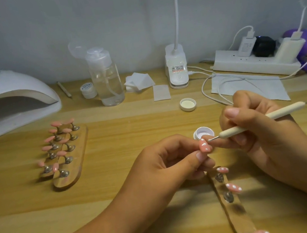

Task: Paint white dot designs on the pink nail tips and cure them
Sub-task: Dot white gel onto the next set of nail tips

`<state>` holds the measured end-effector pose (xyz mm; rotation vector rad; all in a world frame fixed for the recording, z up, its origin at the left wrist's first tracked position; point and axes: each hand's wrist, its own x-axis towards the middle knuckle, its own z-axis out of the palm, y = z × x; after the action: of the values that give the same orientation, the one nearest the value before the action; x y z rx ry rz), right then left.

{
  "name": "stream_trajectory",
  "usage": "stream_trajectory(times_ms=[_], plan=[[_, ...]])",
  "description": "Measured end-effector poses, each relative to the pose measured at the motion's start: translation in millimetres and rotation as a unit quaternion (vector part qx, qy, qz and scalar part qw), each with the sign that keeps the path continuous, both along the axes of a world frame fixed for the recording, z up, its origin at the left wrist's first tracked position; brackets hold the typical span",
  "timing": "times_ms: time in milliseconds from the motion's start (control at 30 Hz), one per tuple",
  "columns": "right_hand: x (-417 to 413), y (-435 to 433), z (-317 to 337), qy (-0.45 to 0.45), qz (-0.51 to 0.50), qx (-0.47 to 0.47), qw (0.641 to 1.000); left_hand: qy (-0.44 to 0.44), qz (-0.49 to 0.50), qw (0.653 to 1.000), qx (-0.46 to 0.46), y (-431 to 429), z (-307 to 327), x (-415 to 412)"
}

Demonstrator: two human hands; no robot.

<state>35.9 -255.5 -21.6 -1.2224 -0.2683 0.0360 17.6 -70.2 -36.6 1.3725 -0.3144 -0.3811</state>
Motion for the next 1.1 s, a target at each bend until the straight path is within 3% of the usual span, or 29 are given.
stream_trajectory(times_ms=[1100], plan=[[1.6, -2.0, -3.2, -0.022, 0.048, -0.016, 0.998, -0.014, -0.003, 1.000, 0.011, 1.3, -2.5, 0.6]])
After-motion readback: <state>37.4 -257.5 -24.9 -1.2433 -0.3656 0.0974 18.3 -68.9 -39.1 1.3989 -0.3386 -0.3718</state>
